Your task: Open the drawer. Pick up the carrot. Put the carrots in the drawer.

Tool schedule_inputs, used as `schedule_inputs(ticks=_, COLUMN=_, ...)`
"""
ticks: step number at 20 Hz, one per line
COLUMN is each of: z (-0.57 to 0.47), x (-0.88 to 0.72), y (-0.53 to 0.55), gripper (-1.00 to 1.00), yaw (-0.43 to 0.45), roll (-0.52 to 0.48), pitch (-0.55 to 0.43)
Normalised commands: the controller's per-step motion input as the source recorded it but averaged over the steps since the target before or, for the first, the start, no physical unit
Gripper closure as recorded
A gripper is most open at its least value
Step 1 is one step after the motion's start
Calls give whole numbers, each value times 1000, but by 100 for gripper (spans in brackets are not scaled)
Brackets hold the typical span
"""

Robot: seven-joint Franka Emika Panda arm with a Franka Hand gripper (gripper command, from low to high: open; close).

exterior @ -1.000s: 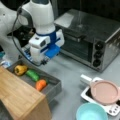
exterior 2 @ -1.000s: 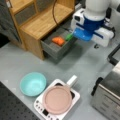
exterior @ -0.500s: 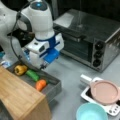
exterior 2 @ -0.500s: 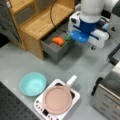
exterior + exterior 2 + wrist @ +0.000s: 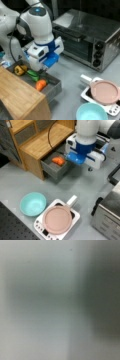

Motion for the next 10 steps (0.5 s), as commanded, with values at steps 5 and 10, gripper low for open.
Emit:
schedule_inputs(ticks=5, z=67, x=183, y=-34, gripper=-100, yaw=-41, roll=132, pitch=71)
schedule_inputs(ticks=10, z=55, x=193, y=-89, gripper=-100, yaw=-56, roll=126, pitch=52)
